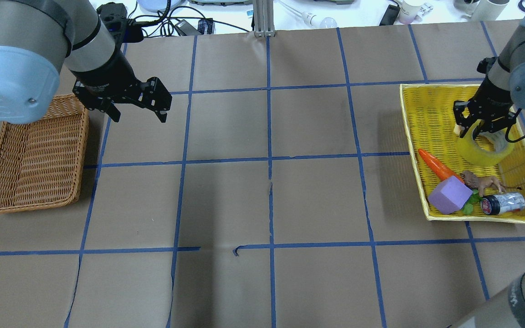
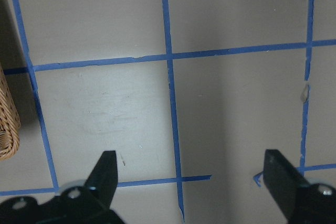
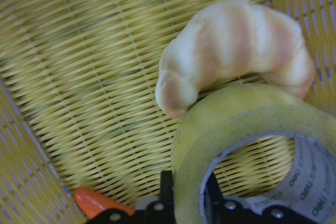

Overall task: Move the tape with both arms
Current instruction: 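Close the right gripper on the rim of the yellow tape roll, then carry the tape roll with the right gripper to the table center and set it down, then raise the open right gripper away while the left gripper reaches toward the tape, then lower the left gripper onto the tape roll rim and close it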

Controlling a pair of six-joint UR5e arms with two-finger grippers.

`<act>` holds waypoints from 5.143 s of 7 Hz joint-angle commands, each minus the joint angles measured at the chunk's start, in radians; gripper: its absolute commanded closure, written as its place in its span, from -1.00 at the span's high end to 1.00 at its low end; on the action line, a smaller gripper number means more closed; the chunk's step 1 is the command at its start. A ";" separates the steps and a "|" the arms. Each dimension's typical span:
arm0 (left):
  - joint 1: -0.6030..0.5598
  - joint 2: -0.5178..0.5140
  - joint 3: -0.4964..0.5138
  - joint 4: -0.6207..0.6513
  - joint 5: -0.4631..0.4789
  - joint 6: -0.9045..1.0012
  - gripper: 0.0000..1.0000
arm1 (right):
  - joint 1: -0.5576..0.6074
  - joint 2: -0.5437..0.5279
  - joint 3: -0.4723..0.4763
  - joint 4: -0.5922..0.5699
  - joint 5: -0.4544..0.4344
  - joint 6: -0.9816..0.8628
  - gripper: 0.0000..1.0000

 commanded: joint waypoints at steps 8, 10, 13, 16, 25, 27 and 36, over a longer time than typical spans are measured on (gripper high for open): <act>0.002 -0.001 0.000 0.000 0.000 0.000 1.00 | 0.829 0.146 -0.109 -0.174 0.267 1.244 -1.00; 0.002 -0.002 0.000 0.002 -0.001 0.000 1.00 | 0.890 0.152 -0.104 -0.178 0.269 1.329 -1.00; 0.003 -0.003 -0.002 0.003 -0.003 -0.002 1.00 | 0.894 0.143 -0.094 -0.178 0.261 1.338 0.77; 0.002 -0.004 -0.002 0.003 -0.005 -0.005 1.00 | 0.668 -0.025 -0.095 -0.007 0.165 0.990 0.91; -0.159 -0.183 -0.307 0.461 -0.118 -0.195 1.00 | 0.360 -0.204 -0.091 0.147 0.117 0.217 1.00; -0.188 -0.261 -0.309 0.495 -0.115 -0.196 1.00 | 0.360 -0.211 -0.091 0.149 0.109 0.217 1.00; -0.126 -0.277 -0.300 0.546 -0.098 -0.235 -1.00 | 0.360 -0.282 -0.081 0.248 0.117 0.215 1.00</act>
